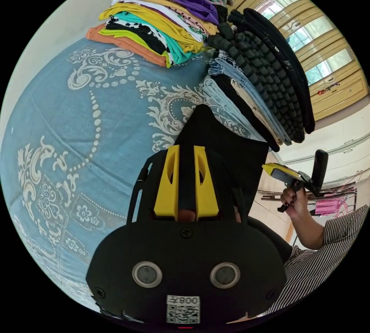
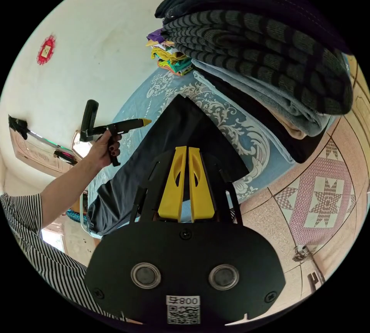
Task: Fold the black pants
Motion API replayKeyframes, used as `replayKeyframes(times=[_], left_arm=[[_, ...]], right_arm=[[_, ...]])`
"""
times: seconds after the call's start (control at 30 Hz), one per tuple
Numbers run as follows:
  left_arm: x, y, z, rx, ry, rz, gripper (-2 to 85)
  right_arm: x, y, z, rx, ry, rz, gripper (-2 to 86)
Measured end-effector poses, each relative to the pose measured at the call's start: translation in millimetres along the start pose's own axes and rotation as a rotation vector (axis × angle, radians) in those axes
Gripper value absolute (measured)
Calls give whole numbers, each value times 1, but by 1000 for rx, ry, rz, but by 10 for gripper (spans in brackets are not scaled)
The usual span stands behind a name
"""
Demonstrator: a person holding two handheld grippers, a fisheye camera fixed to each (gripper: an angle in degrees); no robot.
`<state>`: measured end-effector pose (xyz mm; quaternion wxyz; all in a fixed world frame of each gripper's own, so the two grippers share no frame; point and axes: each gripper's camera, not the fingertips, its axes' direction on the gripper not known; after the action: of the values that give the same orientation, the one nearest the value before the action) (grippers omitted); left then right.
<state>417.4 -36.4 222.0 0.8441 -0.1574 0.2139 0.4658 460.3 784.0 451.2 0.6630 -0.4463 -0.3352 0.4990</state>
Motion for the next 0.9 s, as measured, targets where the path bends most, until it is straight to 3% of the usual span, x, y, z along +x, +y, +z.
replayKeyframes(times=[0.2,0.57,0.9], left_arm=[[33,-39,31,-124,-114,83,38],[97,-35,-11,53,-128,204,24],[121,-35,30,-110,-202,232,23]], right_arm=[[47,5,3,-19,-57,46,2],[82,7,-19,44,-154,-27,0],[117,23,8,-22,-125,76,0]])
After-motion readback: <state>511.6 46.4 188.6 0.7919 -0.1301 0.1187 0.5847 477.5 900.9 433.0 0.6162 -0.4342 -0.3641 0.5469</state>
